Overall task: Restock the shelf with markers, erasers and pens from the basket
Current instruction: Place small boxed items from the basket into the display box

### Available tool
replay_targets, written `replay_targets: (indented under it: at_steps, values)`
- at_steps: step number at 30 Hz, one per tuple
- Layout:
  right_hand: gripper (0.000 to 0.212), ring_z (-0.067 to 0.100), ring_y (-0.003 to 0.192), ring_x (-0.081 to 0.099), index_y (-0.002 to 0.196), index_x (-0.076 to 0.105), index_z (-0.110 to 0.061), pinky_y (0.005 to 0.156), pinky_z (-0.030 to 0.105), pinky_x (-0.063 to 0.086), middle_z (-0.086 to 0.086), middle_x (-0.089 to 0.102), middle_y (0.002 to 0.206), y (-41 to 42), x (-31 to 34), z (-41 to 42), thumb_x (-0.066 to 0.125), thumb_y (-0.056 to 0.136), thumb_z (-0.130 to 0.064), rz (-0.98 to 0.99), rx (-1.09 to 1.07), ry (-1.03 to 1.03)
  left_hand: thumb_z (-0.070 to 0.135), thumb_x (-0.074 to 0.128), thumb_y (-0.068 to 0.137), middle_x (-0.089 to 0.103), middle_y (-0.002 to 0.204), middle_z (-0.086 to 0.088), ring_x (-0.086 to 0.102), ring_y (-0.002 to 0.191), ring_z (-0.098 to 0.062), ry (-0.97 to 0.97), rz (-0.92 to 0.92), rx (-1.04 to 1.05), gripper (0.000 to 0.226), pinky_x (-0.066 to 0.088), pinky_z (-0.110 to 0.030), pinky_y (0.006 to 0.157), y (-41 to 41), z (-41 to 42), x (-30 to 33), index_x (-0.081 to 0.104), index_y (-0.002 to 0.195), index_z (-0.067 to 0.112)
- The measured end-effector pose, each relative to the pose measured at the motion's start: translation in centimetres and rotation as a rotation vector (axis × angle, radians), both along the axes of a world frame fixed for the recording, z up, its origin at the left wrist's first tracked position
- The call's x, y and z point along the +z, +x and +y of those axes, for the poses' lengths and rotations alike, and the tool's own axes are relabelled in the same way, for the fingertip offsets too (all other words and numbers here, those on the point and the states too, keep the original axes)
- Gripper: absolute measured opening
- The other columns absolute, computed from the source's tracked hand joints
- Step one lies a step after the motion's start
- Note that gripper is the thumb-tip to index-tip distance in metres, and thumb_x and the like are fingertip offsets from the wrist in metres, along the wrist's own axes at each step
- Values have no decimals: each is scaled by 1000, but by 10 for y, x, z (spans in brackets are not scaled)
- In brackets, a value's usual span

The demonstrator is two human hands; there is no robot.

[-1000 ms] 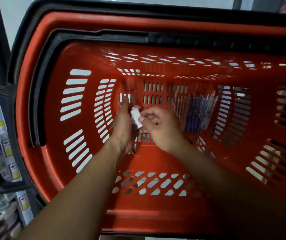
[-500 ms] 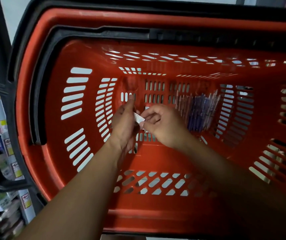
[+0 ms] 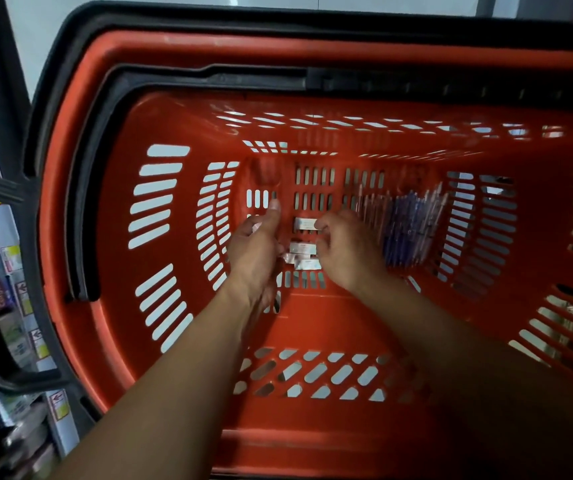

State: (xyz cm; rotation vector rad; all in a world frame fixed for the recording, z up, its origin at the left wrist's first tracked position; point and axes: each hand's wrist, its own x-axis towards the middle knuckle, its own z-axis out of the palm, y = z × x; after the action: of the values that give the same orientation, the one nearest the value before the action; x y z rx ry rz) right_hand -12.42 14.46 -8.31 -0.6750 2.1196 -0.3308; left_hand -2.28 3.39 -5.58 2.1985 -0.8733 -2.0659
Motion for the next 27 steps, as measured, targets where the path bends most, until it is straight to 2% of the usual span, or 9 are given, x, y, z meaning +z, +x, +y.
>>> replay_targets:
  at_steps: [5,9,13,15,18,22,25,27]
  values:
    - [40,24,123,54,133,60,-20,97,37,54,6,53,132,13,-12,-4,69,94,-14,162,124,81,60,75,89,68,59,0,66,48,-12,1,-22,-32,43,51,-22,45,-2,-1,5,66,67,24]
    - [42,29,121,56,133,55,-19,90,42,58,10,50,133,11,-17,-12,69,94,-13,213,150,100,67,65,93,59,58,-6,56,48,-15,-11,-30,-120,57,48,-24,48,-2,-1,7,61,56,24]
    - [42,30,119,60,134,57,-19,87,43,59,11,51,137,7,-19,-18,67,94,-11,226,155,114,64,67,94,65,70,-12,53,49,-16,22,45,-148,48,45,-25,46,1,-5,13,69,73,21]
    - [39,29,120,60,132,60,-19,89,41,58,10,50,141,5,-17,-18,67,94,-17,204,128,102,62,69,93,68,74,-11,55,53,-17,44,69,-135,45,46,-25,48,1,-7,18,73,82,18]
    - [24,26,104,64,114,68,-18,80,36,55,7,58,127,1,-7,-17,67,97,-34,151,-17,64,62,73,89,71,76,-11,58,56,-17,64,74,-129,48,47,-24,48,-2,-10,29,76,91,14]
    - [12,23,83,64,98,66,-20,69,38,54,1,65,96,-9,29,-13,67,95,-31,54,-109,-18,62,80,84,72,76,-11,61,54,-16,56,70,-165,39,49,-23,49,-6,-13,55,74,83,23]
    - [8,19,82,61,98,66,-21,70,35,50,-2,62,97,-14,72,-8,67,96,-29,48,-117,-92,56,87,78,68,74,-10,61,55,-17,46,117,-197,29,46,-24,45,-9,-16,87,74,75,30]
    - [9,17,85,61,101,68,-23,72,34,52,-3,62,99,-16,105,-7,68,95,-30,45,-128,-111,47,89,78,63,73,-9,56,55,-17,31,138,-205,22,44,-24,44,-10,-20,114,74,76,30]
